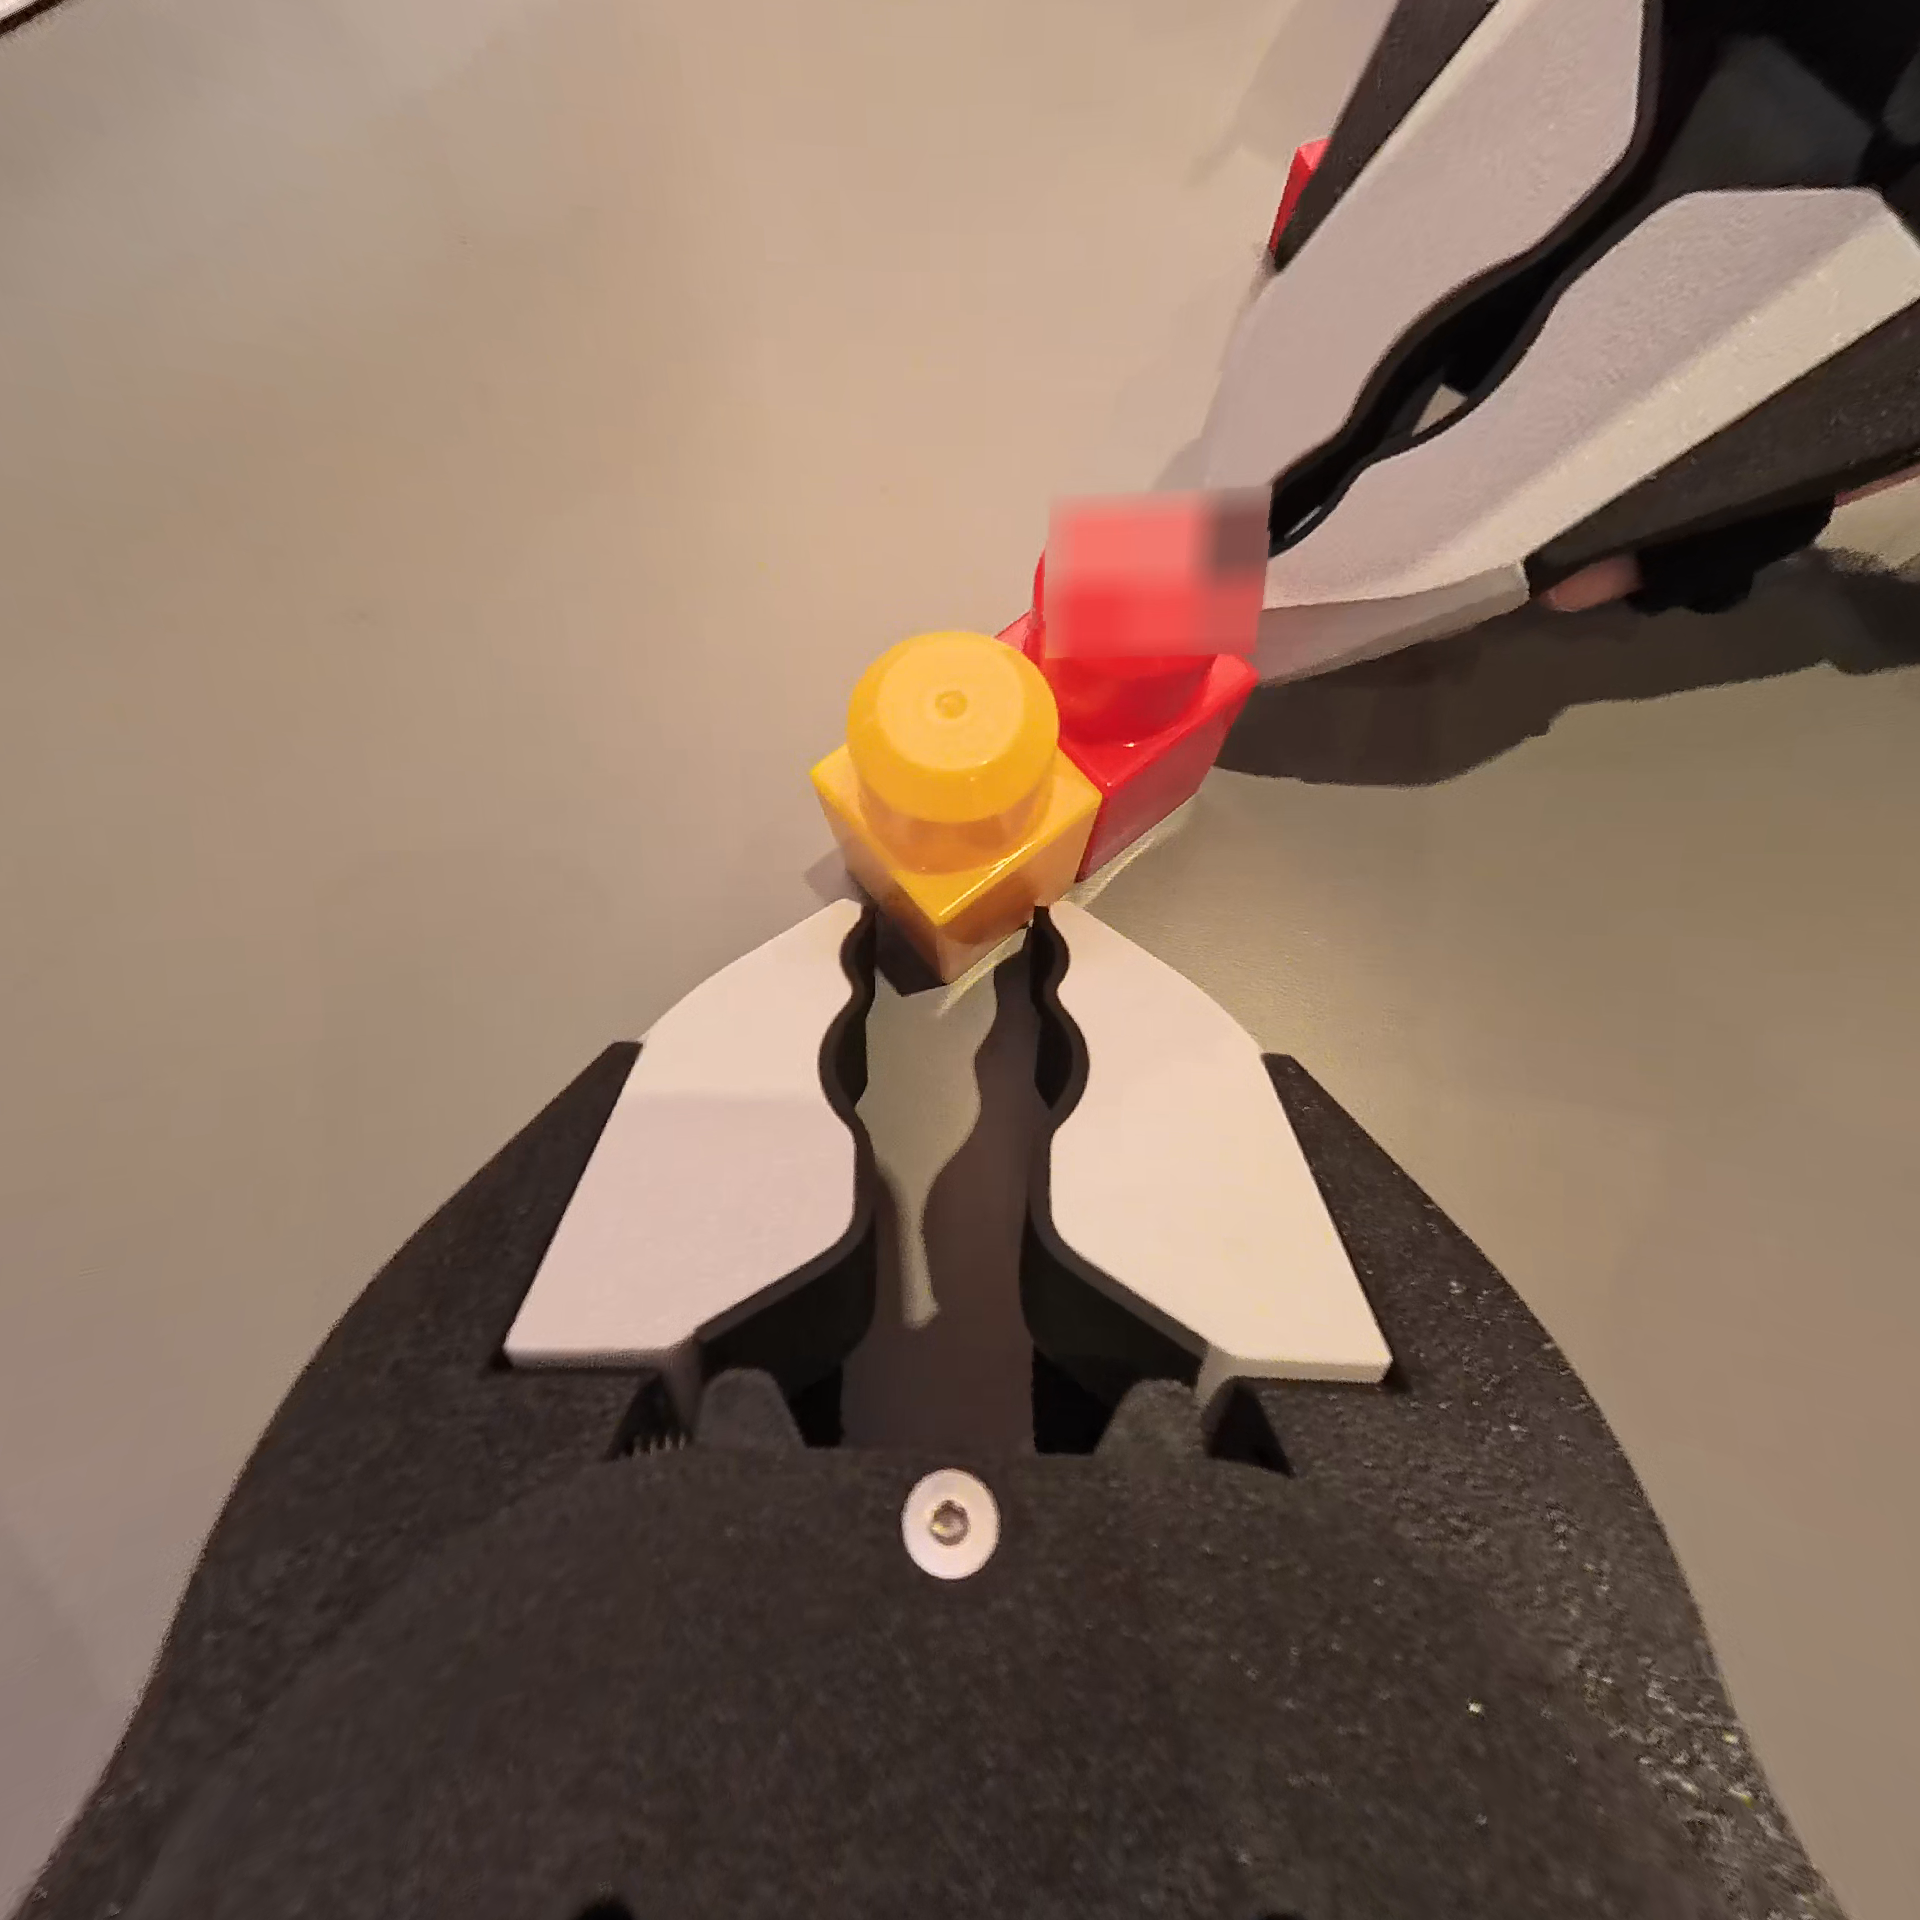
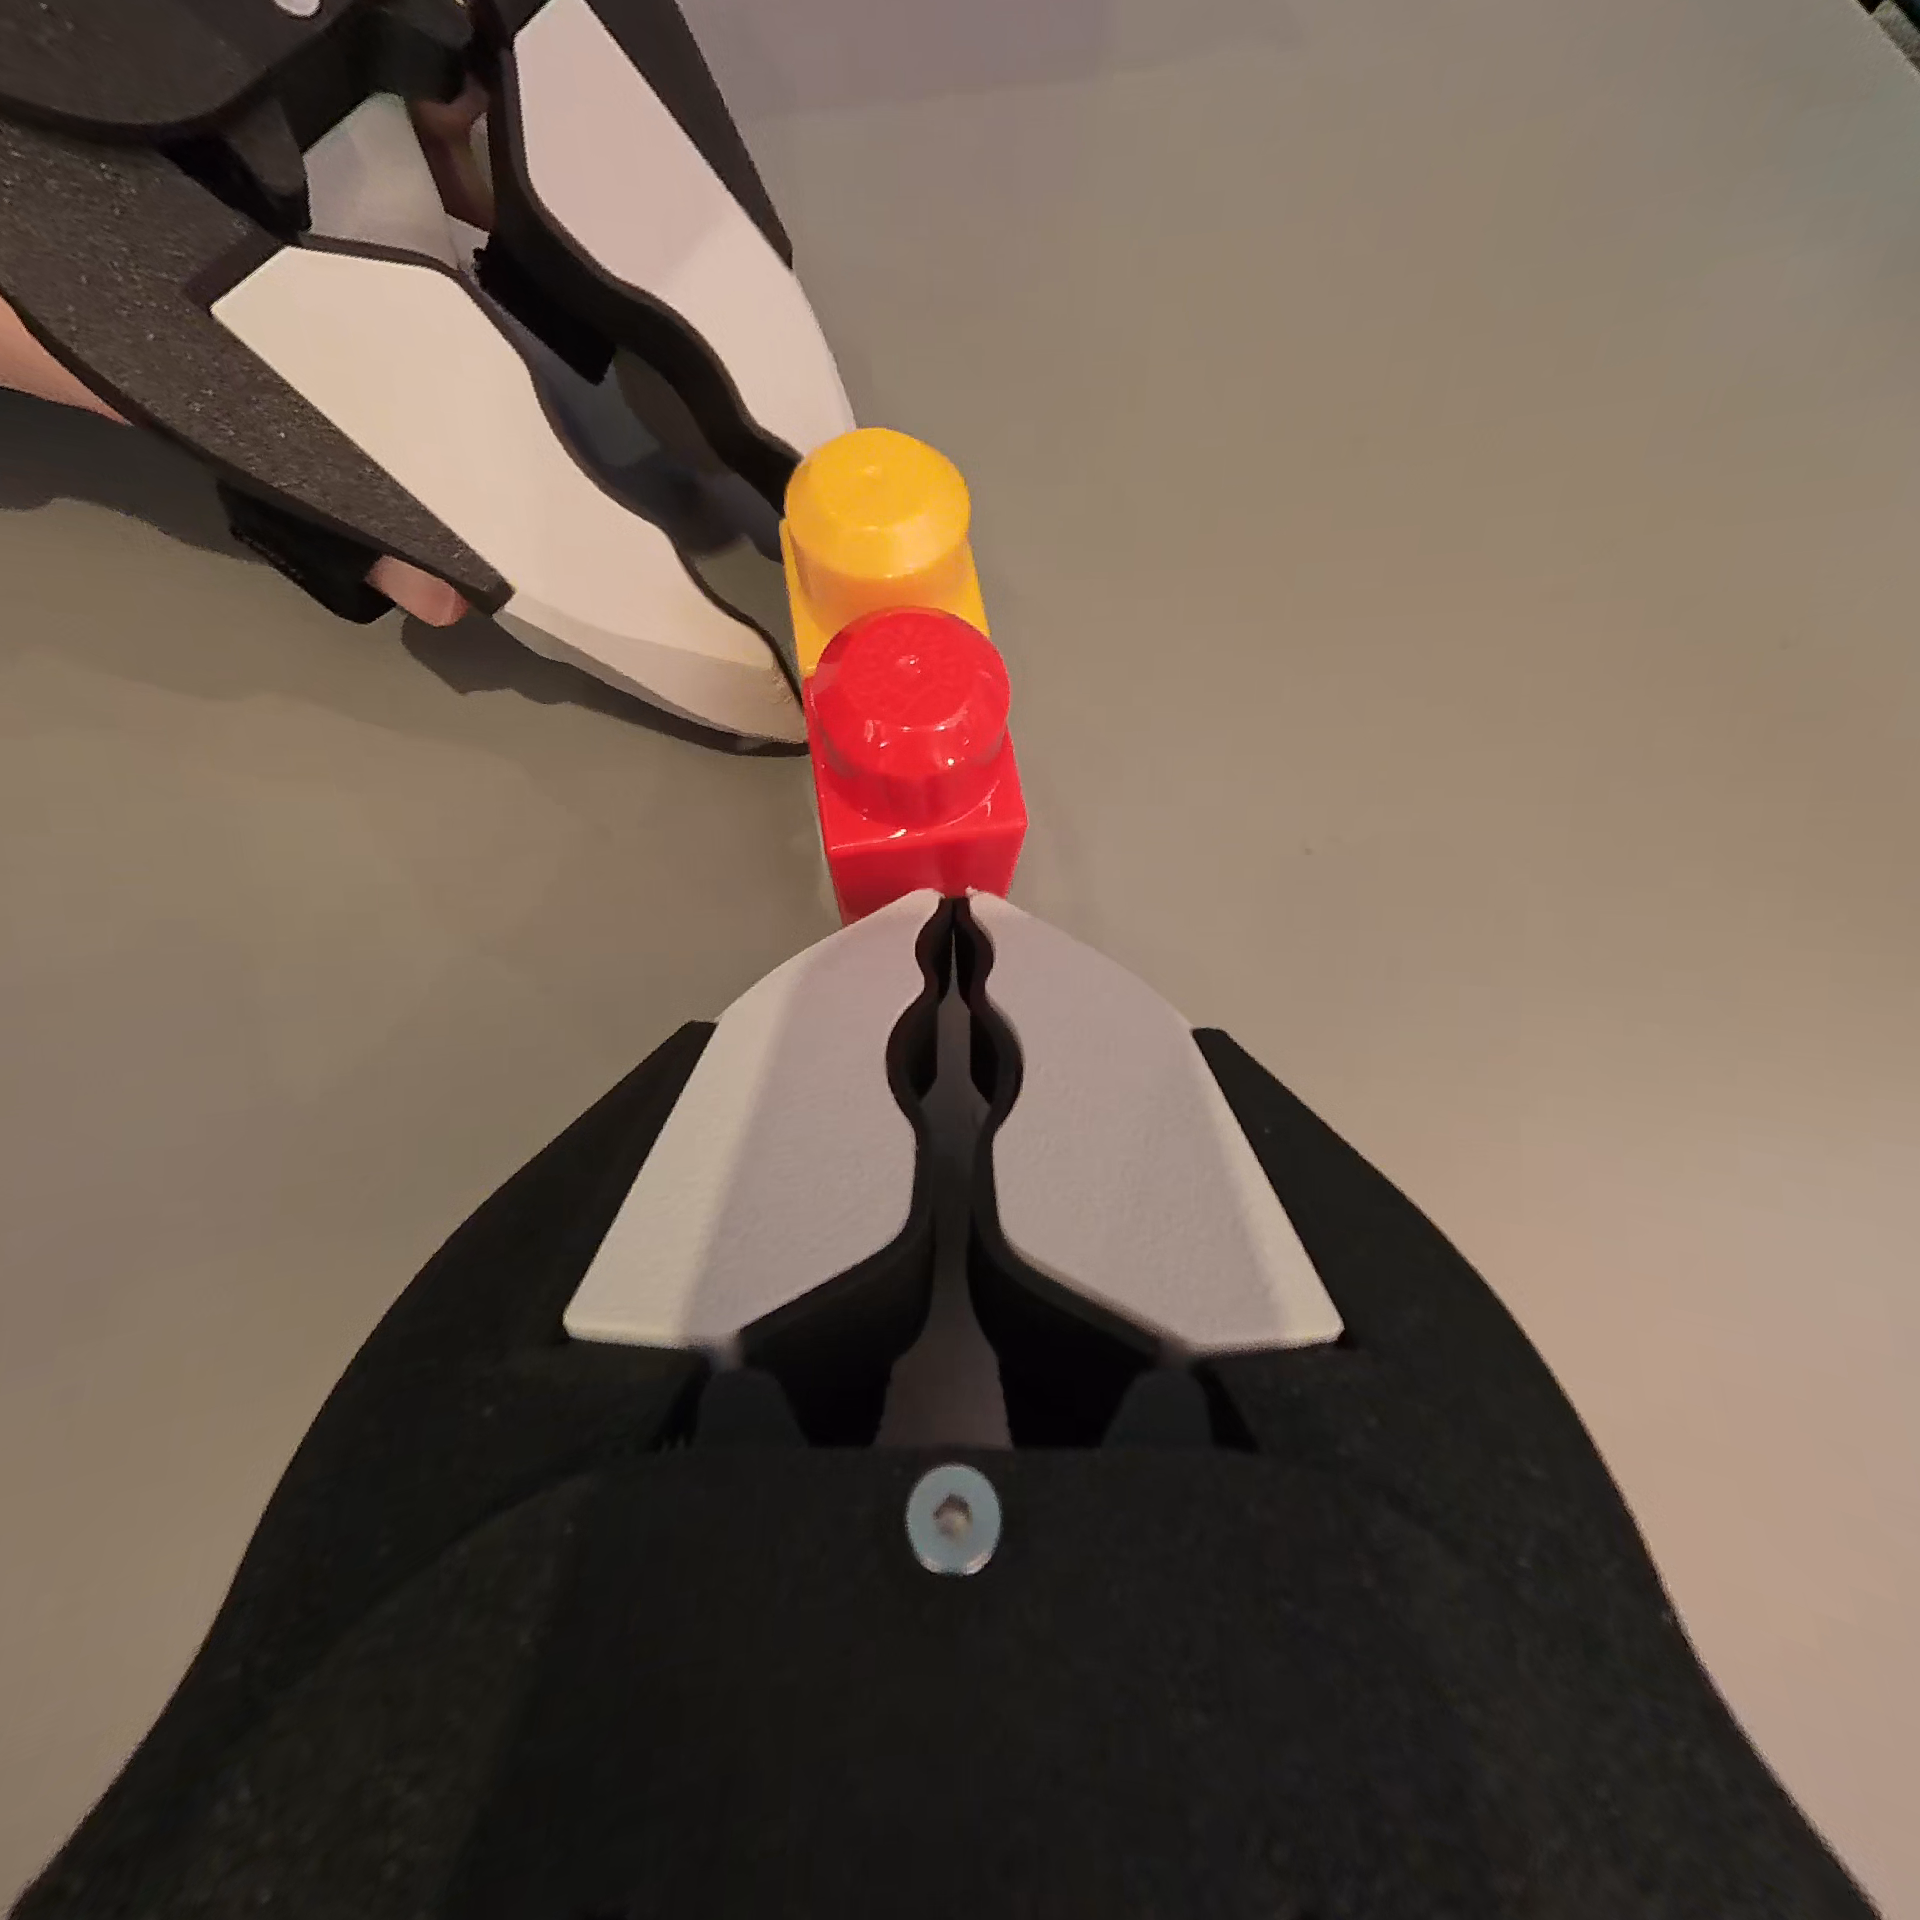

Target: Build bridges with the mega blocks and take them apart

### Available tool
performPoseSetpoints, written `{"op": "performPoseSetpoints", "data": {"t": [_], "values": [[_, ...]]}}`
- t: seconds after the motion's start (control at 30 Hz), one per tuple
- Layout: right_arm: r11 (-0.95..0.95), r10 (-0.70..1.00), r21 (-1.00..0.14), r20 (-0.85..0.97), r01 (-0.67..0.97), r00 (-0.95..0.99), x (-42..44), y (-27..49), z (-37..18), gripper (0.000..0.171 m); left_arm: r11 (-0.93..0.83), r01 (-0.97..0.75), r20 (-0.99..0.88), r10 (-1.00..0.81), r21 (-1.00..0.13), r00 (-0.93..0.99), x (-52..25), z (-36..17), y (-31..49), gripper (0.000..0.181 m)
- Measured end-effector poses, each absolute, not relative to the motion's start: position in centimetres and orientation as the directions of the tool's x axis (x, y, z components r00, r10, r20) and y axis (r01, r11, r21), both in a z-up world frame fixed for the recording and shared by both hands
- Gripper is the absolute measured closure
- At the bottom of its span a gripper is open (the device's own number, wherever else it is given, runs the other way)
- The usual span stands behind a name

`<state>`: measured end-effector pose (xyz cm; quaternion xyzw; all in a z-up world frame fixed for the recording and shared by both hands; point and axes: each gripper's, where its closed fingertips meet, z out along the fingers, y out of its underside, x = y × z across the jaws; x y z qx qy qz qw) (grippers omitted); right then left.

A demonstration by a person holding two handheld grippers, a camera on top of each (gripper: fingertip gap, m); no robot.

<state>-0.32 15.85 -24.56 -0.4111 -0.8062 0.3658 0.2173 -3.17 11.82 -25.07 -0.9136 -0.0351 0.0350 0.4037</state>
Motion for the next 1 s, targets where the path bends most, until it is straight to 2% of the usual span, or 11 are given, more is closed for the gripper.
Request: {"op": "performPoseSetpoints", "data": {"t": [0.1,0.23,0.33,0.6,0.77,1.0], "values": [[0.394,0.82,-0.773,0.051,0.498,-0.57,-0.3,15.7,-24.4,0.171,-0.677,0.074,-0.034,0.145,-0.733,0.989,-3.4,-25.2,11.3,0.14],[0.391,0.833,-0.779,0.072,0.49,-0.549,-0.4,16.6,-23.9,0.171,-0.597,0.16,-0.002,0.262,-0.786,0.965,-2.7,-24.1,10.8,0.103],[0.355,0.841,-0.8,0.048,0.484,-0.539,-0.8,17.0,-23.4,0.171,-0.587,0.171,-0.041,0.33,-0.791,0.943,-2.4,-24.0,11.3,0.087],[0.365,0.85,-0.791,0.069,0.491,-0.522,-1.0,17.8,-23.5,0.171,-0.58,0.326,0.003,0.487,-0.746,0.874,-2.3,-25.1,13.3,0.085],[0.35,0.854,-0.795,0.053,0.496,-0.518,-0.8,18.1,-23.8,0.171,-0.559,0.41,0.0,0.591,-0.721,0.806,-2.8,-25.6,13.2,0.077],[0.343,0.845,-0.796,0.03,0.498,-0.534,-0.9,18.0,-24.0,0.171,-0.548,0.421,-0.058,0.655,-0.723,0.753,-2.8,-25.6,13.5,0.074]]}}
